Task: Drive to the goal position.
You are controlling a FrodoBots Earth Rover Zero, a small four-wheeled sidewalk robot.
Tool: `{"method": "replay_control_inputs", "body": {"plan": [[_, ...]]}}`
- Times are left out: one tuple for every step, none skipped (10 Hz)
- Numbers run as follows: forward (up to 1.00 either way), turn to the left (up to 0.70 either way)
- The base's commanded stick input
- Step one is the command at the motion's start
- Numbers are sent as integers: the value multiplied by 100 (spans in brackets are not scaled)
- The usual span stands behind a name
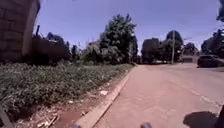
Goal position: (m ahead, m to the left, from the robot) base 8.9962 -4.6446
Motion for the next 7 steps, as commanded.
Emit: {"method": "replay_control_inputs", "body": {"plan": [[0, 0], [0, 0], [0, 0], [70, -3], [70, -18], [70, -31], [70, -33]]}}
